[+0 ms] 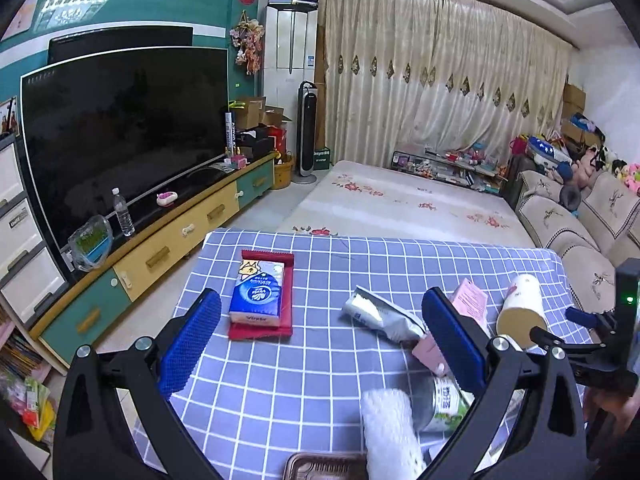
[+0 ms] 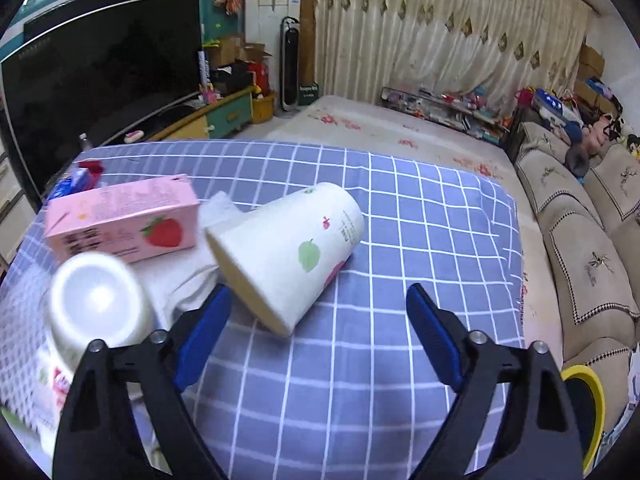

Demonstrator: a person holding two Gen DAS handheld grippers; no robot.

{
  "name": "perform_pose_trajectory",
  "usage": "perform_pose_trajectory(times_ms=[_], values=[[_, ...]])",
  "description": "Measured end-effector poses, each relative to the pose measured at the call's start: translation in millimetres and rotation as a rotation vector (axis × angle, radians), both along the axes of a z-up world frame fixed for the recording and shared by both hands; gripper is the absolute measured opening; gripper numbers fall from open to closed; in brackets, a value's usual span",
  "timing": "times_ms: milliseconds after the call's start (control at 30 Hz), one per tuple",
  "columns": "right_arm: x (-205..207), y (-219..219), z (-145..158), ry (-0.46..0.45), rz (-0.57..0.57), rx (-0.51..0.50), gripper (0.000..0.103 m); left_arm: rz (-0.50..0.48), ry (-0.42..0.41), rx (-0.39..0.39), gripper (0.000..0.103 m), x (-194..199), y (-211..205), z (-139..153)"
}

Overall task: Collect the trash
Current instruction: 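Grasp the white paper cup with the right gripper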

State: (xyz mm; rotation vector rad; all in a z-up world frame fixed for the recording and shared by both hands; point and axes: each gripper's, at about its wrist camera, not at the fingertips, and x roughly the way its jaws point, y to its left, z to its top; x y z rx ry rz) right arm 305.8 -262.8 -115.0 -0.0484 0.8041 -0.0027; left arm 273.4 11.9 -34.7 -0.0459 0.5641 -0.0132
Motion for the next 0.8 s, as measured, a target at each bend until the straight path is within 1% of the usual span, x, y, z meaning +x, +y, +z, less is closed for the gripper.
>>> perform_pose_trajectory(times_ms=[100, 167, 233, 267, 333, 367, 433, 467, 533, 633, 700, 800], values=[[3.3, -5.6, 2.8, -0.022, -0.020, 0.019, 0.074, -0.014, 0.007, 0.015, 0.099, 4.2, -3.0, -8.1], [0.1, -11.0, 9.6, -0.056, -0.029, 0.044, 0.067, -0.021, 0.013, 0.016, 0.099, 2.9, -4.4, -13.3], [0.2, -14.7, 15.9, -0.087, -0.028, 0.049, 0.053, -0.030, 0.019, -0.001, 0.099, 3.1, -3.9, -15.8], [1.6, -15.1, 17.9, -0.094, -0.024, 0.043, 0.050, -0.036, 0.019, -0.005, 0.099, 3.0, -3.6, -16.0], [9.6, -15.0, 16.7, -0.067, -0.008, 0.045, 0.035, -0.039, 0.011, 0.001, 0.099, -1.4, -3.5, -16.6], [15.0, -15.8, 14.3, -0.045, 0.000, 0.059, 0.032, -0.039, 0.008, 0.005, 0.099, -3.0, -3.6, -16.2], [24.9, -17.5, 9.9, -0.018, 0.014, 0.079, 0.018, -0.045, 0.000, 0.011, 0.099, -5.3, -5.4, -15.9], [27.7, -17.8, 9.2, -0.010, 0.017, 0.085, 0.002, -0.047, -0.002, 0.012, 0.099, -6.7, -4.3, -15.2], [25.9, -21.3, 10.8, -0.008, 0.030, 0.137, 0.002, -0.051, -0.006, 0.013, 0.099, -8.6, -5.1, -14.4], [9.1, -27.5, 26.8, -0.047, 0.040, 0.154, 0.002, -0.058, -0.003, 0.013, 0.099, -10.6, -6.7, -14.8], [-6.4, -36.3, 39.6, -0.067, 0.041, 0.170, 0.002, -0.065, -0.004, 0.013, 0.099, -12.7, -6.9, -13.8], [-43.4, -66.7, 63.4, -0.103, 0.005, 0.198, 0.002, -0.080, -0.004, 0.014, 0.099, -15.2, -9.0, -12.1]])
